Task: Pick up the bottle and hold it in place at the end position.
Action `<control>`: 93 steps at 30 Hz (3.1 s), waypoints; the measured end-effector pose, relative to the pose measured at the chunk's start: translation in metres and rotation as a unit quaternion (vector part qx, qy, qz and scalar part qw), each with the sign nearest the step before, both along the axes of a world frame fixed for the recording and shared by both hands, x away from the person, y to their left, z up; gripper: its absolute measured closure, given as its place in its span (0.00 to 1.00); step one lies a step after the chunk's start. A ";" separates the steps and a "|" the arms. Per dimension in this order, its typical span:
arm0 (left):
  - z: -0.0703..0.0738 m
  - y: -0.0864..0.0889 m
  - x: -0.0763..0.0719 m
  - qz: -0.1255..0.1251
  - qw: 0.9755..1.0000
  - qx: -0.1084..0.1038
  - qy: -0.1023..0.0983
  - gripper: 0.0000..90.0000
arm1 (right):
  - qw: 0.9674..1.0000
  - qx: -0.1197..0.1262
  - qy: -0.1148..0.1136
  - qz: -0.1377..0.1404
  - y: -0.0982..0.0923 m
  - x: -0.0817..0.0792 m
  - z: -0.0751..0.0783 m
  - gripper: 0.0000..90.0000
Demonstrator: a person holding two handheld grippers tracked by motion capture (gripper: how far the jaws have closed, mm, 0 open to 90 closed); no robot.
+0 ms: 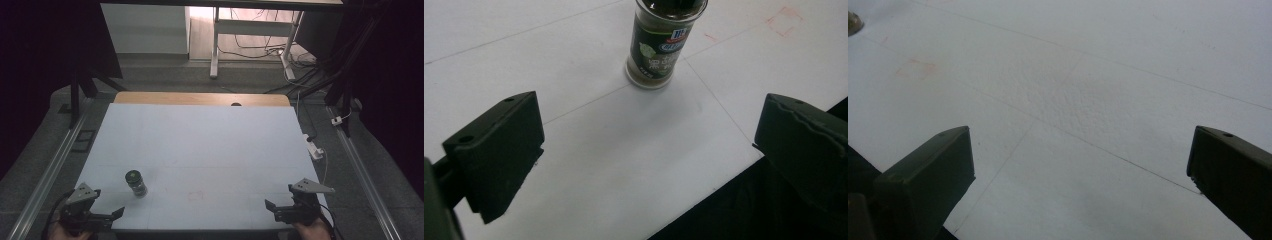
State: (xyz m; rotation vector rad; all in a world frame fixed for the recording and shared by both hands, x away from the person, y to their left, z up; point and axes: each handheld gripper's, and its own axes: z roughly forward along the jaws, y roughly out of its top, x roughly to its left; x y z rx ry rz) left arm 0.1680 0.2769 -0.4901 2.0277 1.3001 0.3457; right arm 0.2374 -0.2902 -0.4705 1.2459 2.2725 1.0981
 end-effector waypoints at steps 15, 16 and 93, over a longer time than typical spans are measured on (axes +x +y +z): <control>-0.001 0.000 0.002 -0.004 1.000 -0.004 0.012 0.00 | 1.000 -0.002 0.007 0.019 0.002 0.000 -0.001 0.00; -0.001 0.000 0.003 -0.004 1.000 -0.004 0.013 0.00 | 1.000 -0.001 0.009 0.017 0.002 0.000 -0.001 0.00; -0.023 -0.030 0.074 -0.119 0.992 0.034 -0.009 0.31 | 0.998 -0.007 0.032 0.044 0.005 0.004 -0.003 0.00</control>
